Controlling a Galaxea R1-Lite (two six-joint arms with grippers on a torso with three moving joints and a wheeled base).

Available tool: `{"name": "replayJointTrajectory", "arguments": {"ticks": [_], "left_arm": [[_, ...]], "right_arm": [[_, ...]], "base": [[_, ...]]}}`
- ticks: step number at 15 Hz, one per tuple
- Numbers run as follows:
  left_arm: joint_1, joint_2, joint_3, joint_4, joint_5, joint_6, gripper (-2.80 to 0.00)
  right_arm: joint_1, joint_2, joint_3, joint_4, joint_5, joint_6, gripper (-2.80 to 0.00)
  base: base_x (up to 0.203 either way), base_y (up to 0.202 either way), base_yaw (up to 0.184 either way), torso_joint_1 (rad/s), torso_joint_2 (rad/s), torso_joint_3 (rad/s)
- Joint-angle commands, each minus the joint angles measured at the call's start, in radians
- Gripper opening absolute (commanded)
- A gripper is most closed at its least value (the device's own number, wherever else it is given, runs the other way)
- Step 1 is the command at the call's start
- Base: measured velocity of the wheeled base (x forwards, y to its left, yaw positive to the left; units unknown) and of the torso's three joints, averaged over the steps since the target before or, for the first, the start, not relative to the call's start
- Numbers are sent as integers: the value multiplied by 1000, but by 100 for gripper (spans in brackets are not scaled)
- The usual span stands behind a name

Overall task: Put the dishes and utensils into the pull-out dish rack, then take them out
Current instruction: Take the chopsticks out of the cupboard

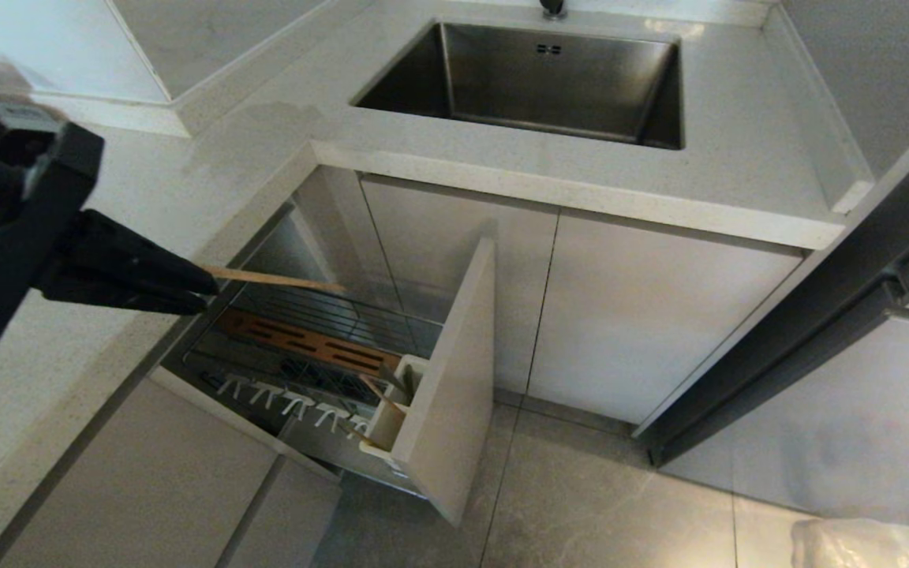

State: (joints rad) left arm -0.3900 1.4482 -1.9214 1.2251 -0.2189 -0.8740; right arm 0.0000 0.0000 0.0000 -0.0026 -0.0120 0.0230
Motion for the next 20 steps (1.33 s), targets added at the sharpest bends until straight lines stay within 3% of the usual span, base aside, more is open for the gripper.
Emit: {"name": "replayJointTrajectory", "arguments": {"ticks": [1,7,12,15,20], "left_arm": [[0,-55,-21,3,10,-4,-280],[24,-137,-25,-105,219,3,-280],[56,-110,-24,-174,478,4,-280],[149,-14,-25,-199,593,14,-280],[362,141,-23,-351,619,74,-280]], "right_arm": [[0,2,0,0,0,0,-280],[0,0,0,0,0,0,-280],[0,2,0,0,0,0,-280],[0,2,0,0,0,0,-280],[0,0,0,0,0,0,-280]], "base": [[0,0,0,0,0,0],[0,0,0,0,0,0],[0,0,0,0,0,0],[0,0,0,0,0,0],[0,0,0,0,0,0]]}}
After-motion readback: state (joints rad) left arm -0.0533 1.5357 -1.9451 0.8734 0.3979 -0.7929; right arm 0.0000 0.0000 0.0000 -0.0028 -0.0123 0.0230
